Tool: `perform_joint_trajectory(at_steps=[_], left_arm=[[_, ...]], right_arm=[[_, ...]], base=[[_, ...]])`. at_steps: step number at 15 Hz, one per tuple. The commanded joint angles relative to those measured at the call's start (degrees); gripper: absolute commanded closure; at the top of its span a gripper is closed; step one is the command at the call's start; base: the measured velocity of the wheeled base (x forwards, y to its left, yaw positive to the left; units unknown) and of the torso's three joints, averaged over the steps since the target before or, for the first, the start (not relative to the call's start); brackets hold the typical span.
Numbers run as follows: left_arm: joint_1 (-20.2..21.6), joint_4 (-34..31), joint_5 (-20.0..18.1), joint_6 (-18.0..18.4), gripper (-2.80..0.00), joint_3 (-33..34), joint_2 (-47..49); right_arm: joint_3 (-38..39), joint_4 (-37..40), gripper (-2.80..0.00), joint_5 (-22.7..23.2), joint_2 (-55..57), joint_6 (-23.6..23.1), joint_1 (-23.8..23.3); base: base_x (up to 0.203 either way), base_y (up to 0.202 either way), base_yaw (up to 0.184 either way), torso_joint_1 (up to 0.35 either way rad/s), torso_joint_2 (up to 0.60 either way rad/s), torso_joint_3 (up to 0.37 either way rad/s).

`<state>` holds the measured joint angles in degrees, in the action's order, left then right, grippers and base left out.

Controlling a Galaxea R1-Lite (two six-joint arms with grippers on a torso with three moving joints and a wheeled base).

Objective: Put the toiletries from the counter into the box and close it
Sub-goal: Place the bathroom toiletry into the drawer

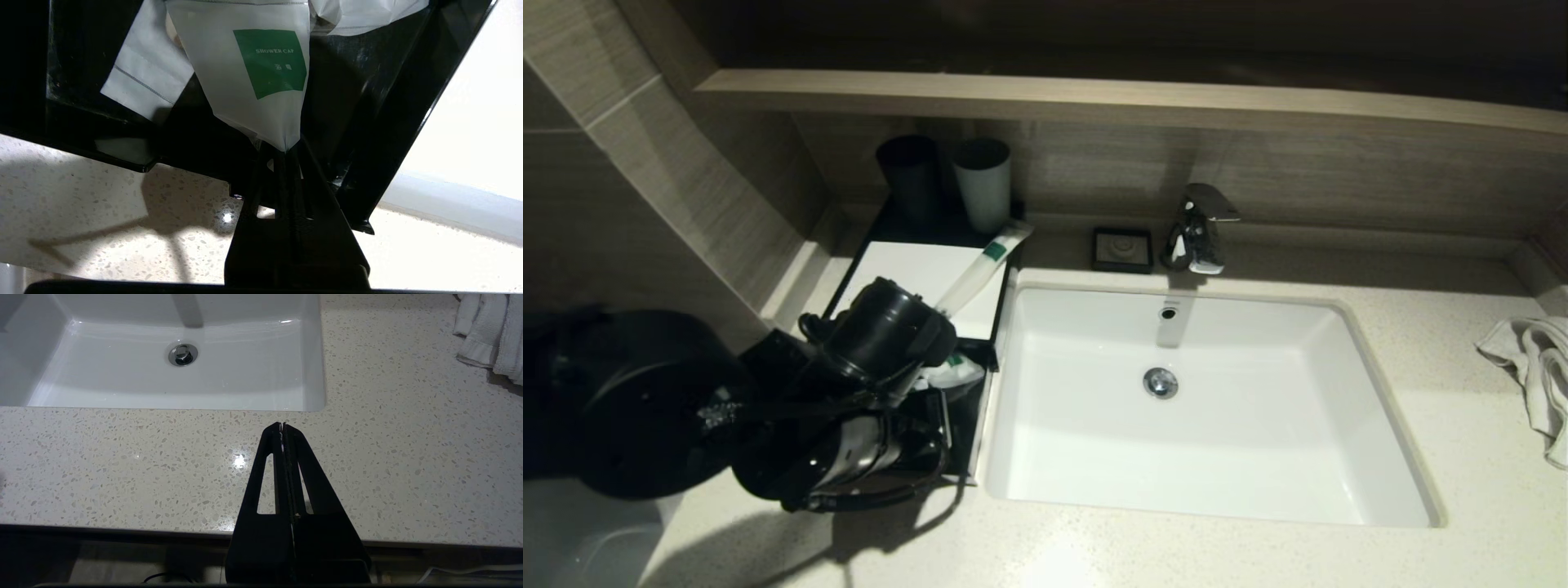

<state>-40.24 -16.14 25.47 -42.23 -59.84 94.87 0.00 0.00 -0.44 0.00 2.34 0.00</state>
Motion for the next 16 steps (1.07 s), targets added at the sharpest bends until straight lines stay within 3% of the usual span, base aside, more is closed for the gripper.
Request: perform_joint_trajectory(at_steps=[1,16], left_arm=[[0.0,0.0,0.4,-1.9,0.00,-0.1,1.4],[-0.8,0.8,0.3,-3.0,0.00,-0.7,3.2]], right_arm=[[0.0,0.0,0.00,0.0,0.0,0.0,0.0],[0.0,0.0,0.00,0.0,0.0,0.0,0.0]], base=[[0.000,0.000,0.000,0.000,0.00,0.000],[0.000,0.000,0.000,0.000,0.00,0.000]])
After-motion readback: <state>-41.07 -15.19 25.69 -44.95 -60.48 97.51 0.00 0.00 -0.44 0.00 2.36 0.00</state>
